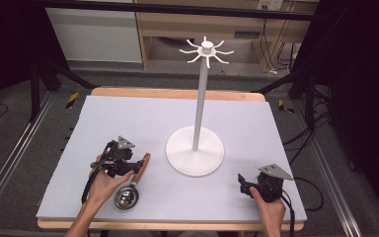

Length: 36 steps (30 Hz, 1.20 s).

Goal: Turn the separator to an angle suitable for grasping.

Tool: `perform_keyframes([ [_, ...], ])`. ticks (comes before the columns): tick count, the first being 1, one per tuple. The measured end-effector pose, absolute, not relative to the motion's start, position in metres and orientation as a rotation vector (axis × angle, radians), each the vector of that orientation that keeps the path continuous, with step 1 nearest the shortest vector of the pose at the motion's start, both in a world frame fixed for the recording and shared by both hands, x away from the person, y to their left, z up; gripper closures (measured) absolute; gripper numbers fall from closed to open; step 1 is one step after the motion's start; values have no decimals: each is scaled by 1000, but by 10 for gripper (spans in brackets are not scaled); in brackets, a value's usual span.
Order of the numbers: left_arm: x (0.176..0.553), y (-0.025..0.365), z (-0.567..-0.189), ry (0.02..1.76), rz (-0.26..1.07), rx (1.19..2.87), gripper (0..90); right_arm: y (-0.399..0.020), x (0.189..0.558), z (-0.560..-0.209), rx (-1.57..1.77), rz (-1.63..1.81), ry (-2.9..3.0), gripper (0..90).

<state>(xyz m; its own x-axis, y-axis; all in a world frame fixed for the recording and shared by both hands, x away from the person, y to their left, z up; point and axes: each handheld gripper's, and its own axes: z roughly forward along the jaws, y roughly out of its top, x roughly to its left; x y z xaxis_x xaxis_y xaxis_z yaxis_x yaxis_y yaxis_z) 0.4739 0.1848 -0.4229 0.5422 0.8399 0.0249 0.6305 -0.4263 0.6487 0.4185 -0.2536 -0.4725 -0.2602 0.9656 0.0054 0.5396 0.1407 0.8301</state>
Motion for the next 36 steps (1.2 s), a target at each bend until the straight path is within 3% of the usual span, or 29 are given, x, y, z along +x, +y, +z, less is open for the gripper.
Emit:
perform_keyframes([
  [21,478,176,-456,1239,379,2293,568,-254,419,-473,1452,1011,1888,60],
  [36,474,176,-458,1215,350,2329,624,-254,419,-474,1458,1007,1893,60],
])
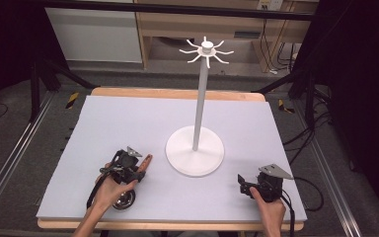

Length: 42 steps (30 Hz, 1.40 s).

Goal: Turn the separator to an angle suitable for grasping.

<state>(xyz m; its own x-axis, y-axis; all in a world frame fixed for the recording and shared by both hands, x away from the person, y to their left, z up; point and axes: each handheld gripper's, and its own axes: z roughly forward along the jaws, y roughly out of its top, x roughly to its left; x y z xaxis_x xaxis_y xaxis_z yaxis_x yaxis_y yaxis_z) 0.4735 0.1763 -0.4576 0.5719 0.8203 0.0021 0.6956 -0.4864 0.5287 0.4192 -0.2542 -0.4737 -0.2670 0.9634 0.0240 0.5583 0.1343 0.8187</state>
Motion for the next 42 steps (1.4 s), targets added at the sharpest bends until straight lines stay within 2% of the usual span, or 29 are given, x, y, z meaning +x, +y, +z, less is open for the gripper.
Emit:
perform_keyframes([
  [5,475,175,-456,1188,366,2351,623,-254,419,-474,1459,1009,1895,60],
  [7,478,174,-452,1183,383,2353,573,-254,420,-474,1456,1007,1892,60],
  [12,486,169,-448,1178,363,2373,559,-255,420,-474,1457,1002,1901,60],
  [22,494,168,-454,1217,289,2406,613,-256,420,-474,1462,1001,1907,61],
  [30,496,162,-452,1254,292,2445,609,-255,421,-474,1465,1008,1910,61],
  [42,498,164,-452,1280,280,2417,671,-255,421,-474,1470,1009,1910,61],
])
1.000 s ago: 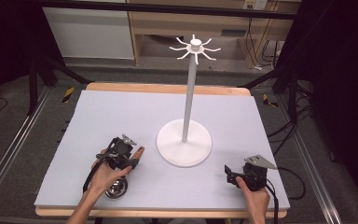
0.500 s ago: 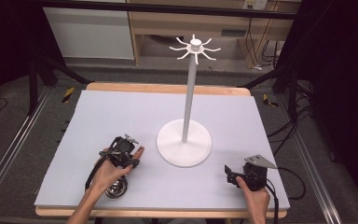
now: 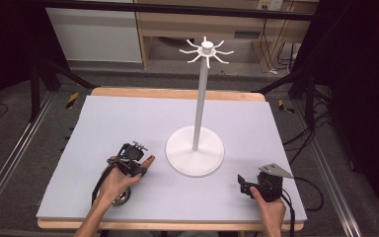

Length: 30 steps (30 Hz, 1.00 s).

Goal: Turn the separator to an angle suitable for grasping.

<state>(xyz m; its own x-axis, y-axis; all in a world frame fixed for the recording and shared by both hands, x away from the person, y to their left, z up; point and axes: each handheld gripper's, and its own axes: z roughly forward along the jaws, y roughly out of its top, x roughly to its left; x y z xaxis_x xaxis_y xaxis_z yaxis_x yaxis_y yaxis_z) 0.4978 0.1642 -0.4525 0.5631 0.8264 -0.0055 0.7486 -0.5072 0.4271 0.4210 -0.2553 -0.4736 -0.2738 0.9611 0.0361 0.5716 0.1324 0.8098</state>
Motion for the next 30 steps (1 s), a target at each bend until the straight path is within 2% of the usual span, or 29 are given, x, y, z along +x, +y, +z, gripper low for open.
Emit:
perform_keyframes([
  [10,496,169,-450,1222,289,2394,672,-258,421,-473,1484,1018,1905,61],
  [30,462,188,-390,1080,436,2134,674,-258,420,-472,1476,1016,1894,62],
])
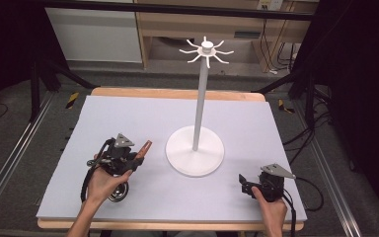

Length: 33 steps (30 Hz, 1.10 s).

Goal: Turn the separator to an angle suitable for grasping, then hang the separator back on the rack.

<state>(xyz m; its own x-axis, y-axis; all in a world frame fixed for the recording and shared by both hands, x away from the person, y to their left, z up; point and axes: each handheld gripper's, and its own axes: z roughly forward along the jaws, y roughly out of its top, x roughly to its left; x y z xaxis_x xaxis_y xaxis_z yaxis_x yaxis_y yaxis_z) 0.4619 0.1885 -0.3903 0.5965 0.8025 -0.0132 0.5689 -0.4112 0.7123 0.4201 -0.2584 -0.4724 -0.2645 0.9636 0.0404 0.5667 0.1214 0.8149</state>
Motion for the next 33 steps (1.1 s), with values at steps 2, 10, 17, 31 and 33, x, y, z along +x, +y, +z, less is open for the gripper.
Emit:
perform_keyframes([
  [2,461,190,-388,1078,441,2120,674,-258,419,-472,1481,1022,1896,62],
  [10,451,201,-368,1038,488,1973,674,-258,419,-472,1465,1023,1903,62],
  [17,444,202,-353,1004,506,1894,674,-258,419,-471,1461,1024,1904,62],
  [31,440,196,-319,929,552,1780,674,-259,418,-472,1456,1024,1902,62],
  [33,439,194,-314,920,563,1768,673,-259,417,-471,1458,1030,1899,62],
])
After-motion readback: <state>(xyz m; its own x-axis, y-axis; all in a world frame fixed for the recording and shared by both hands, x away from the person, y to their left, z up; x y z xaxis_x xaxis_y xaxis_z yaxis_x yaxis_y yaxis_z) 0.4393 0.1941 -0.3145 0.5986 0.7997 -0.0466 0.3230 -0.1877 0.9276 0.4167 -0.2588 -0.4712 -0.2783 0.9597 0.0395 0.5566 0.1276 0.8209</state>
